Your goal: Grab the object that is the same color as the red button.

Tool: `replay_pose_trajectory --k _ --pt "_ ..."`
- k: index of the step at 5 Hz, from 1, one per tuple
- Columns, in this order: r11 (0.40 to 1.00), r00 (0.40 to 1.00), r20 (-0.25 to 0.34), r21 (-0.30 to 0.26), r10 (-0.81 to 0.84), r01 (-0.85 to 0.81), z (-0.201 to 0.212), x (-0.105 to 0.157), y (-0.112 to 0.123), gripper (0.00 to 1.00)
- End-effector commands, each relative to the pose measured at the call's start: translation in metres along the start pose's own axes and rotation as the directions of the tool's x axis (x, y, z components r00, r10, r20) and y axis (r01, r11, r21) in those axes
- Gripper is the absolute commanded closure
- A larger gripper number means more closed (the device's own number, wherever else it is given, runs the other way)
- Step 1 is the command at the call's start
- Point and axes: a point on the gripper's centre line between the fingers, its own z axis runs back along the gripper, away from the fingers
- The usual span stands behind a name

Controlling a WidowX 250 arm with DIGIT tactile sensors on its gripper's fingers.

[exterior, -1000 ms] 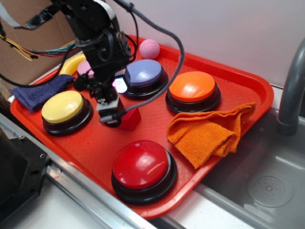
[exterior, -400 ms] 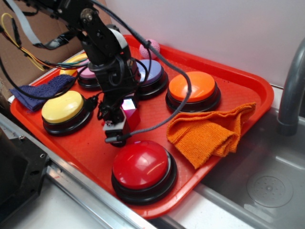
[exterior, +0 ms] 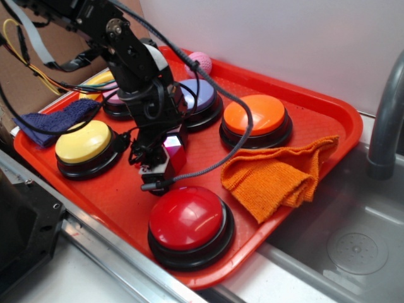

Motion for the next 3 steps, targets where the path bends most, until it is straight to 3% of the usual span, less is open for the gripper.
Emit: replay_pose_trajectory --k 1,2,3 --pt "1.0 0.999 0.026 -0.002 0.023 -0.023 0.01 -0.001 0.0 1.0" --pt "0.984 0.99 -0.008 0.11 0.141 -0.139 0.033 -0.003 -0.003 1.0" --pt "0.917 0.923 -0.064 0.155 0.38 -0.367 0.072 0.005 -0.005 1.0"
